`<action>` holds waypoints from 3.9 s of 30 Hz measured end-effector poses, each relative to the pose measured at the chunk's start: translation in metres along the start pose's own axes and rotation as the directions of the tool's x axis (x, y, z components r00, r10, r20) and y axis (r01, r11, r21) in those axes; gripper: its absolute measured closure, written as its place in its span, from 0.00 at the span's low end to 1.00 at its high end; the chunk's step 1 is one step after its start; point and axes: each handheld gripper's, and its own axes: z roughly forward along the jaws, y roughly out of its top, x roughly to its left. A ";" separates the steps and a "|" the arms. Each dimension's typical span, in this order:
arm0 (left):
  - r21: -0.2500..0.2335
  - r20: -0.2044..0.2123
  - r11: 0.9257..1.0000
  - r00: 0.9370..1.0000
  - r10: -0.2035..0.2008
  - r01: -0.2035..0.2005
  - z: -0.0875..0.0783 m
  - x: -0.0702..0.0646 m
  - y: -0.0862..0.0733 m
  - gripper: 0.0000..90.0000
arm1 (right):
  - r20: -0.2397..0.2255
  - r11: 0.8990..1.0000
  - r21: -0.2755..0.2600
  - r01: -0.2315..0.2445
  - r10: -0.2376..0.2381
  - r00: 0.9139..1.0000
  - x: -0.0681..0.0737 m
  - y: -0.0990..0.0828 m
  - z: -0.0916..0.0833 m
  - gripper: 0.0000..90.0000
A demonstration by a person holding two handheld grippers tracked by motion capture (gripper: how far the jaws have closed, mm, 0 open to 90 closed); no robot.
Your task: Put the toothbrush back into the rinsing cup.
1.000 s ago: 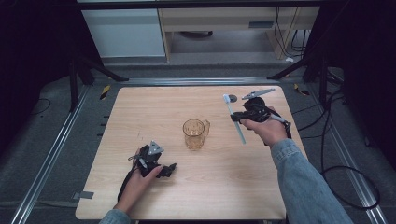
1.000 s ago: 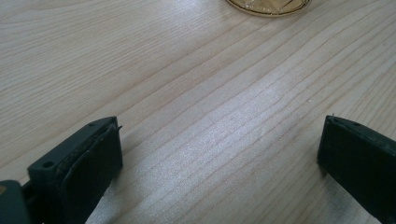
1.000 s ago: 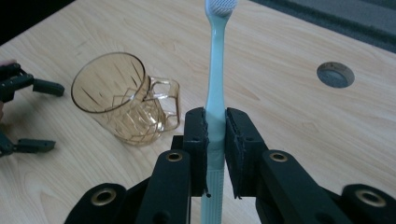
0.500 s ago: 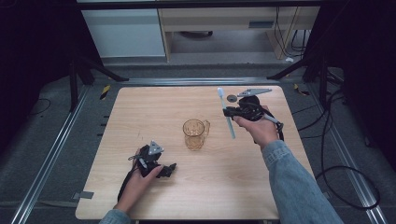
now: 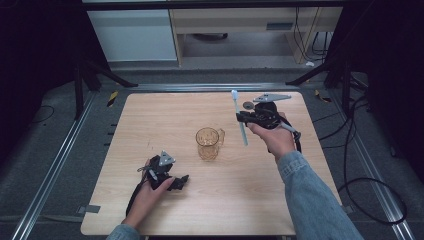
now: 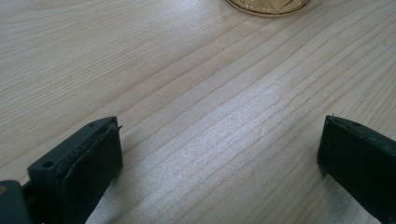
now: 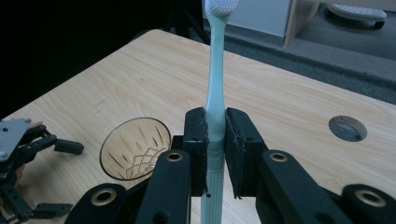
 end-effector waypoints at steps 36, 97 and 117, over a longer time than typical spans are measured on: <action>-0.002 0.000 1.000 1.000 -0.002 0.002 0.000 0.000 0.000 0.00 | 0.167 0.971 -0.239 0.021 0.020 0.986 0.045 0.004 0.006 0.88; 0.000 0.000 1.000 1.000 -0.003 0.003 0.000 -0.001 0.000 0.00 | 0.169 0.869 -0.495 0.020 0.073 0.983 0.048 -0.020 0.046 0.88; 0.002 0.000 1.000 1.000 -0.002 0.002 0.000 -0.001 0.000 0.00 | 0.175 0.868 -0.494 0.055 0.037 0.984 0.054 -0.035 0.059 0.88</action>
